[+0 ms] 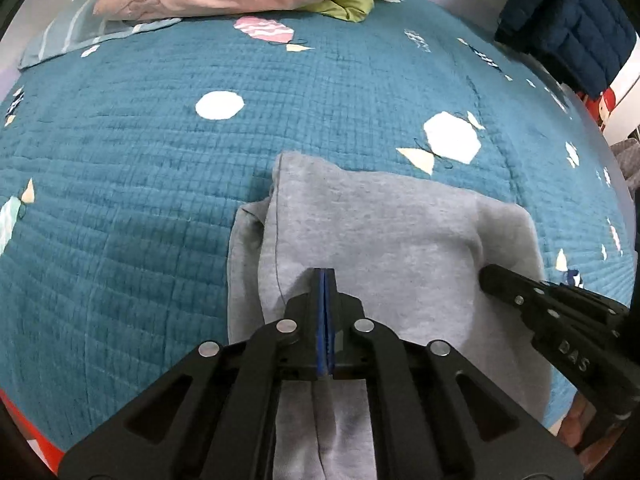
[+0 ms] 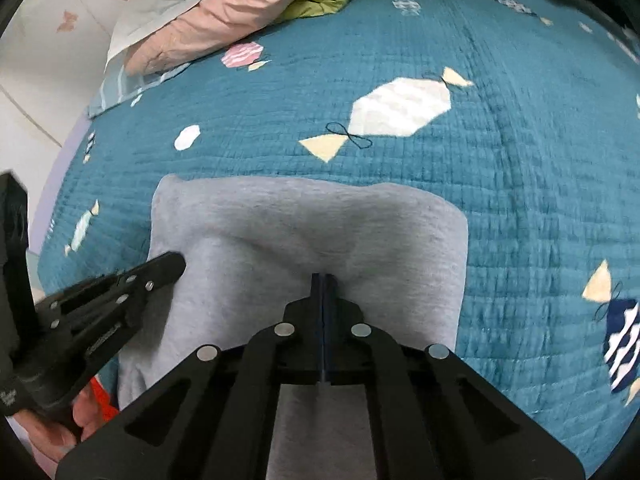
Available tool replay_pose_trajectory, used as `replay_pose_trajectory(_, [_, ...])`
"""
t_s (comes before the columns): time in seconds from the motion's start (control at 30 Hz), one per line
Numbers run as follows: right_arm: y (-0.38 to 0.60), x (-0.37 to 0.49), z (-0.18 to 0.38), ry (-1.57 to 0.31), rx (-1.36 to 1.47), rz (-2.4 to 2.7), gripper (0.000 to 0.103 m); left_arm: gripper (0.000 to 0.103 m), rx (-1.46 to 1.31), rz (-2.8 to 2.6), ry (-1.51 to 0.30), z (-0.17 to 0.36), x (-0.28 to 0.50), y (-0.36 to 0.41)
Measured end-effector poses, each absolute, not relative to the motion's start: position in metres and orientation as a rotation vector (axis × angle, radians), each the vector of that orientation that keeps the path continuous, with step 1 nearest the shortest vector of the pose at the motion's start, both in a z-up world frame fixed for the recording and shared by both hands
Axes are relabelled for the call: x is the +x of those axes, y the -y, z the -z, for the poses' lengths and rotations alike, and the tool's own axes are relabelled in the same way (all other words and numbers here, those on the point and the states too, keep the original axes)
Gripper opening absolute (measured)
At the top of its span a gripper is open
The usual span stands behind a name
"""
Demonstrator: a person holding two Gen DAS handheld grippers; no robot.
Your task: Fold large clothes
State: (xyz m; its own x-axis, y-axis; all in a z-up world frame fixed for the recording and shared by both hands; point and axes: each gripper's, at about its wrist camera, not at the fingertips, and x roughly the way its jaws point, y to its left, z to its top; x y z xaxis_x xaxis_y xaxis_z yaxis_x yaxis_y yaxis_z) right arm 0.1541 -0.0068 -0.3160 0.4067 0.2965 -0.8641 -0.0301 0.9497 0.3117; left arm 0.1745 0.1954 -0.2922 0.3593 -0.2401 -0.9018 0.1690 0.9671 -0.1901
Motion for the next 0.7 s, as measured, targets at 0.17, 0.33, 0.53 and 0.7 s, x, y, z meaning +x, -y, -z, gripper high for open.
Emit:
replay_pose_trajectory(0.17, [0.025, 0.145, 0.281, -1.071, 0.333, -0.218, 0.0, 0.0, -0.063, 0.243, -1.161, 0.267, 0.171, -0.201])
replay_pose_trajectory(0.33, [0.024, 0.149, 0.257, -0.98, 0.326, -0.248, 0.001, 0.0, -0.097, 0.355, -1.059, 0.238, 0.17, -0.186])
replay_pose_trajectory(0.53, [-0.003, 0.17, 0.286, -0.997, 0.328, -0.305, 0.001, 0.0, -0.104, 0.396, -1.038, 0.265, 0.193, -0.165])
replay_pose_trajectory(0.7, [0.013, 0.173, 0.303, -1.023, 0.363, -0.299, 0.0, 0.002, -0.194, 0.381, -1.077, 0.299, 0.215, -0.186])
